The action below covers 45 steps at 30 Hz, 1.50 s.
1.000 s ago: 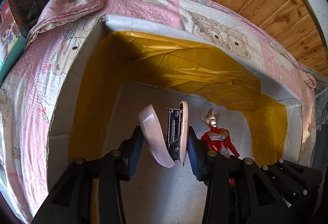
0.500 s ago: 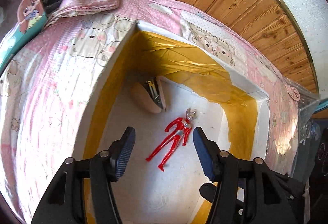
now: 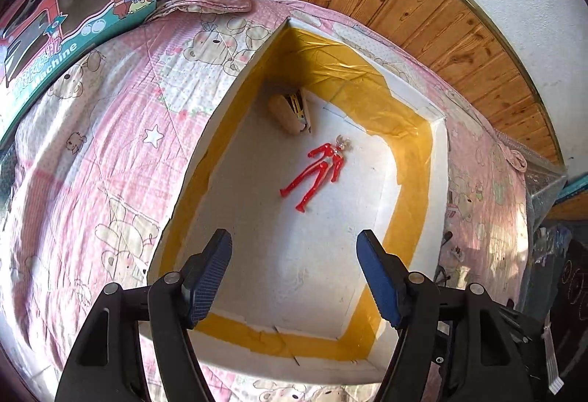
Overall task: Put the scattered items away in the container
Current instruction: 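Withdraw both tools from the box back toward the scattered items, then grasp the black glasses with the right tool while the left tool grasps the black marker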
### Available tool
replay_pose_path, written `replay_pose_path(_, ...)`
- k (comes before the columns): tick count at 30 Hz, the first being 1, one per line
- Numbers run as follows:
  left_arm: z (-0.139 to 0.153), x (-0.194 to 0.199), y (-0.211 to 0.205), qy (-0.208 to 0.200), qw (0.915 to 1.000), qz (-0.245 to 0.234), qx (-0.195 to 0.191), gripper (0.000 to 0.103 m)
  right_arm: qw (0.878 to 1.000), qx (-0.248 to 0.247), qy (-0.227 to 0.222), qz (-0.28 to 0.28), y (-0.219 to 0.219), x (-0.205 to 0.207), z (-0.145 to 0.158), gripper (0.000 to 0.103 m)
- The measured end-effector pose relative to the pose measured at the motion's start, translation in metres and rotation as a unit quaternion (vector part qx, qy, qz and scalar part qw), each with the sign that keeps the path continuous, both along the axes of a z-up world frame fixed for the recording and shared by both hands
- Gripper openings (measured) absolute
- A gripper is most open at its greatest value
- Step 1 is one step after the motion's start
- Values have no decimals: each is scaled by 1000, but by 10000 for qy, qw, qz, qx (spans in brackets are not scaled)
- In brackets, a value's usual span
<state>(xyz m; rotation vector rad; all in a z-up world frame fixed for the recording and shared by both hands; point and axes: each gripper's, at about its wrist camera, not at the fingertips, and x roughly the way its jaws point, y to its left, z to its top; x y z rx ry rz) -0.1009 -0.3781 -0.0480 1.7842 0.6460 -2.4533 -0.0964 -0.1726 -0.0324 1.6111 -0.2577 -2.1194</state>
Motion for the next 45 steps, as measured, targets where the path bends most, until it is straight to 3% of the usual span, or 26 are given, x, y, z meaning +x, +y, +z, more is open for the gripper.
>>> replay_pose_path(15, 50, 73, 64, 379, 9977, -561, -81, 71, 9979, 148, 407, -485, 45, 68, 23, 38)
replay_pose_path(28, 50, 114, 131, 376, 9904, -1323, -129, 71, 9950, 210, 308, -924, 80, 119, 13, 38)
replay_pose_path(45, 35, 115, 204, 313, 9757, -2162, -158, 71, 9772, -77, -117, -2118, 161, 166, -20, 38)
